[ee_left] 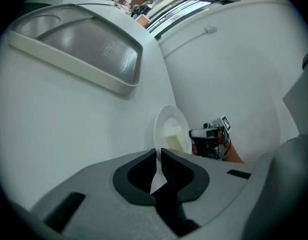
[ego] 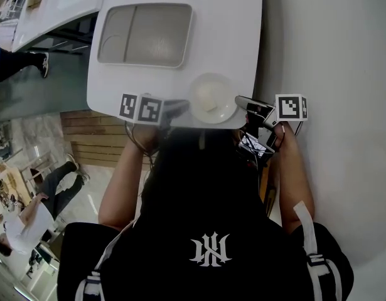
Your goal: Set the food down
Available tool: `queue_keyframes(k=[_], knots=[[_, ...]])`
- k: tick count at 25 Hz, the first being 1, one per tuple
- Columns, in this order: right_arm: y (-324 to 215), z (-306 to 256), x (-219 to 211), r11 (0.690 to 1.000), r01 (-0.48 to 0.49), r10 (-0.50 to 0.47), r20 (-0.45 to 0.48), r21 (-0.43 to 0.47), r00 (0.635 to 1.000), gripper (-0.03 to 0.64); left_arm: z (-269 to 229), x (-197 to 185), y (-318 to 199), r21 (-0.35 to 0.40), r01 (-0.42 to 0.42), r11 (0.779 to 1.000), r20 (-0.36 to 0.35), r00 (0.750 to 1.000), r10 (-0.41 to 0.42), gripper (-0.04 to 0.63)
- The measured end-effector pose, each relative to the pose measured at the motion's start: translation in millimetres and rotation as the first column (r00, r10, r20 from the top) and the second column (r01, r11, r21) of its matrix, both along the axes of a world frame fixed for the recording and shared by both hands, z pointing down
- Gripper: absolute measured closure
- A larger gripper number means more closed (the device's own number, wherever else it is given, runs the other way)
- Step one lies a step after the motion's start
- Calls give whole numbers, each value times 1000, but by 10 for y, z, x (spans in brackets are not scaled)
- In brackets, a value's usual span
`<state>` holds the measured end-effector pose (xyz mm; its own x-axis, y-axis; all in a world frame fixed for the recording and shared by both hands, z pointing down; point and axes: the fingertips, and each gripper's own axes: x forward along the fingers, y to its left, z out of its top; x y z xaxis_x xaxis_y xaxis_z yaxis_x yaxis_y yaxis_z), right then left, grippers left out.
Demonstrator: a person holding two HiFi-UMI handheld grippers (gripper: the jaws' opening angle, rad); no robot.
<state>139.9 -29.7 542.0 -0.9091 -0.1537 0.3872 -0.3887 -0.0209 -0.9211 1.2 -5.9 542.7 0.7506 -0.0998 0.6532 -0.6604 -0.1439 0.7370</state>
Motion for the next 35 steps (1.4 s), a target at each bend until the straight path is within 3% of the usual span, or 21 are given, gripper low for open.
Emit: queue_keyframes(k=[3, 6, 13, 21, 29, 35], knots=[[-147, -128, -255, 1000, -2, 2, 31, 17, 1000, 603, -131, -257, -112, 28, 22, 999, -11, 1000, -22, 566], [-327, -151, -520, 999, 5, -4, -19, 37, 1000, 603, -229, -600, -315, 61, 42, 997, -13, 999, -41, 566], [-786, -382, -1366, 994, -2, -2, 32, 111, 999, 603, -367, -1360, -770, 126, 39, 991, -12, 999, -37, 566], [-1736, -348, -2237, 987, -42, 44, -13, 156, 999, 603, -368, -2255, -1786, 189, 1, 982, 22, 1000, -6, 566], [-1858, -232, -2233, 983, -60, 84, -135, 175, 987, 601, -332, -2240, -1968, 202, -96, 975, 103, 992, 76, 566], [-1846, -208, -2240, 976, -18, 77, -269, 216, 960, 601, -265, -2239, -2015, 199, -204, 958, 235, 960, 155, 566]])
